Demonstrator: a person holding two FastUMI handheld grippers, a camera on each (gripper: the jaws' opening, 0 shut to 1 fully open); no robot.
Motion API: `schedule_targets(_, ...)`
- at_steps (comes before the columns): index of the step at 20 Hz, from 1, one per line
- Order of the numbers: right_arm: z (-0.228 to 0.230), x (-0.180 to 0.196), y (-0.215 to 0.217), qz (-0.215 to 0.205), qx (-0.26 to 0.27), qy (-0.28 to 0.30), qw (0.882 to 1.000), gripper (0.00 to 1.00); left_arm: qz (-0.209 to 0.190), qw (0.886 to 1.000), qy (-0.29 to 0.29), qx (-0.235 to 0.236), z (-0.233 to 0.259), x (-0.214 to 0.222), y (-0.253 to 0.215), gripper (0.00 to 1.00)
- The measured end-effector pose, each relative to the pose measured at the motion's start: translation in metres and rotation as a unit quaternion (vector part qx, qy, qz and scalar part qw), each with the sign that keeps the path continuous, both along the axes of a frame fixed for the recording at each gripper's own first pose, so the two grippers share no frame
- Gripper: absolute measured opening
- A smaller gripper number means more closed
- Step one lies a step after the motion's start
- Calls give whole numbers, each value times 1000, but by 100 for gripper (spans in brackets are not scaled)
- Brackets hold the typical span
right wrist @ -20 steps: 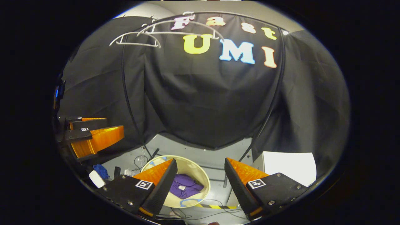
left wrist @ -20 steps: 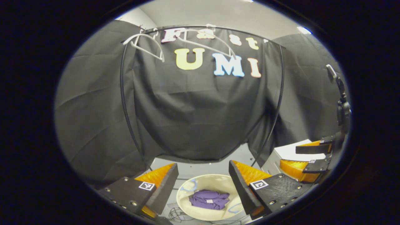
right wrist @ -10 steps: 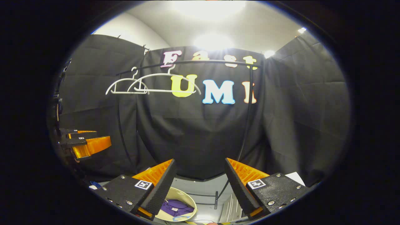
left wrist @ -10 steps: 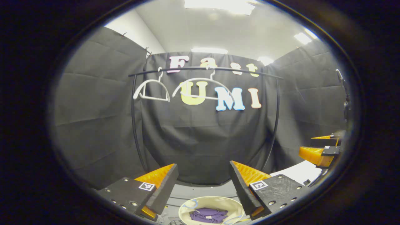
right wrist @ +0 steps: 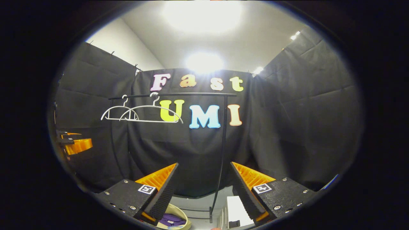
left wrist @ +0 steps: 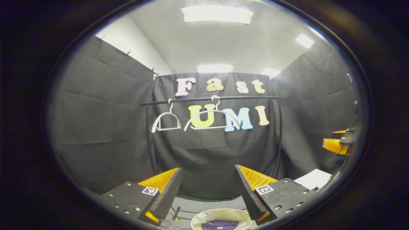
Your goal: Grasp the clothes on the hanger with both hands and then place them into the laundry hamper below.
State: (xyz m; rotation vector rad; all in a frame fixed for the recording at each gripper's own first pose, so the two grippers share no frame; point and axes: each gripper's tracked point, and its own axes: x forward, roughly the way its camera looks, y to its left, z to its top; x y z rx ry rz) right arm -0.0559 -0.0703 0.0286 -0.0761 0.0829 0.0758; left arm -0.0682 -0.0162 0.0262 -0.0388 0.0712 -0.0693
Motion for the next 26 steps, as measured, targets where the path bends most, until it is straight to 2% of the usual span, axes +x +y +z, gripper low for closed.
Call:
schedule_targets(3, 11, -9, -17, -16, 11, -15, 1000, 95, 15, 1000, -17, 13, 18, -11, 14, 99)
schedule_targets(9, 15, -22, -25, -24, 15, -25, 999, 94, 37, 998, -36, 19, 37, -26, 27, 99)
schedule_targets(26, 28, -24, -17, -23, 25, -42, 999, 95, 40, 998, -44, 11, 31, -23, 33, 99)
